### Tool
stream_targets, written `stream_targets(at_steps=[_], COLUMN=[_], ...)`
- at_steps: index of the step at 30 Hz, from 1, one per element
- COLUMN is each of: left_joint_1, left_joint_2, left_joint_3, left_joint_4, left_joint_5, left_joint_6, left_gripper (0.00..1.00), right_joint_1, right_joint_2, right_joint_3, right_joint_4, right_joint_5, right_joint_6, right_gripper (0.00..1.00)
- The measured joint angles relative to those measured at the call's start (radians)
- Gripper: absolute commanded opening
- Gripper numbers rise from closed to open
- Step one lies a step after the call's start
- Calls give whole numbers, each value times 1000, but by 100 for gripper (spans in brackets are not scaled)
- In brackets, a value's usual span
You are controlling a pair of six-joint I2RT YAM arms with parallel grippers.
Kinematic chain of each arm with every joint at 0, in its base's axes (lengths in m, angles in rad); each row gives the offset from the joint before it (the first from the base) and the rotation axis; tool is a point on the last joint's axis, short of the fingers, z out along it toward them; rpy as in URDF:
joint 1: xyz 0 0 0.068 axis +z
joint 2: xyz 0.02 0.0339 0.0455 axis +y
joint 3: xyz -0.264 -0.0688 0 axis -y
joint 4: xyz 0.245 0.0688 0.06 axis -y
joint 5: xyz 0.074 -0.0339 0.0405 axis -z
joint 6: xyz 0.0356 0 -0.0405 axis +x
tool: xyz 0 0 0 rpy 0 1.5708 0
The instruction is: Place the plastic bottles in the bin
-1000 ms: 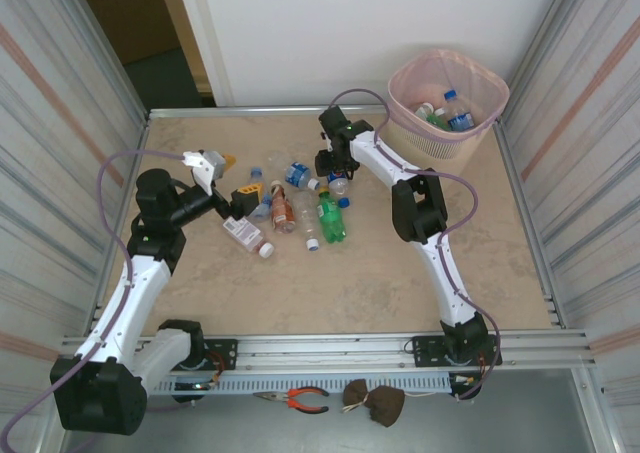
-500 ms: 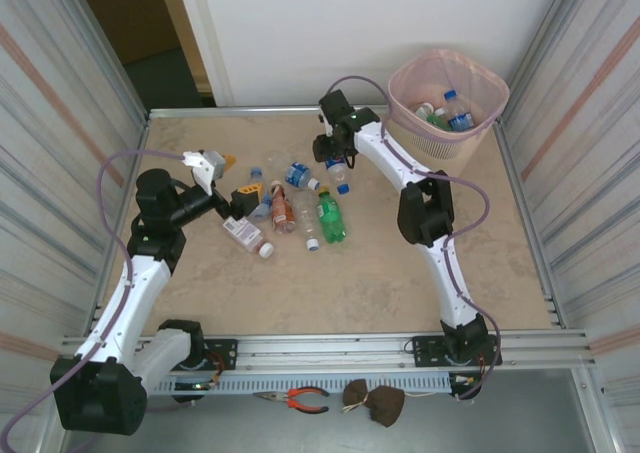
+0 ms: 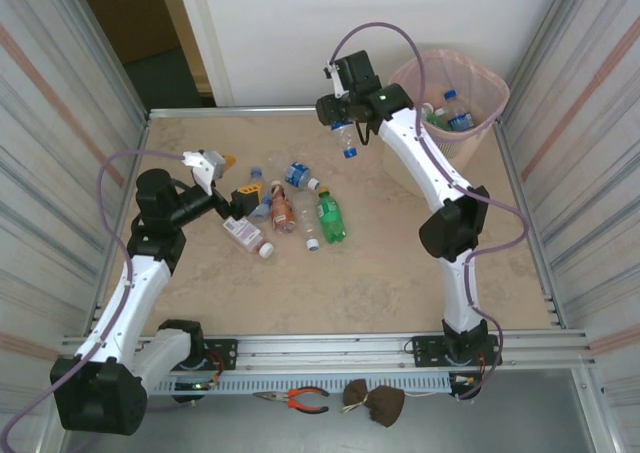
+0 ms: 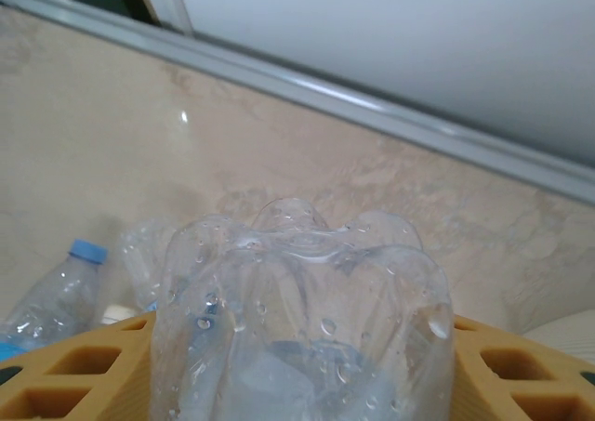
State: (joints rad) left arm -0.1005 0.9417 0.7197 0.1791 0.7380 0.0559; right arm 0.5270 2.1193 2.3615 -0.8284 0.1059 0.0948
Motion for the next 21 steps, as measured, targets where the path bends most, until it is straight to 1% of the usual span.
stream_targets(at_steps=[6, 13, 16, 21], left_joint_1=[0, 0, 0, 0], left_joint_2=[-1, -3, -5, -5], left_joint_3=[0, 0, 0, 0], left_joint_4=[0, 0, 0, 0], left_joint_5=[0, 0, 0, 0], left_joint_6=[0, 0, 0, 0], left_gripper=[99, 99, 99, 99], right_joint_1=[-43, -162, -222, -331], right_joint_2=[-88, -172, -216, -286], right_joint_3=[0, -3, -41, -151], right_joint_4=[35, 102, 167, 299], right_joint_5=[-1, -13, -35, -62], right_joint_6=[-21, -19, 13, 111], right_gripper=[55, 53, 52, 50])
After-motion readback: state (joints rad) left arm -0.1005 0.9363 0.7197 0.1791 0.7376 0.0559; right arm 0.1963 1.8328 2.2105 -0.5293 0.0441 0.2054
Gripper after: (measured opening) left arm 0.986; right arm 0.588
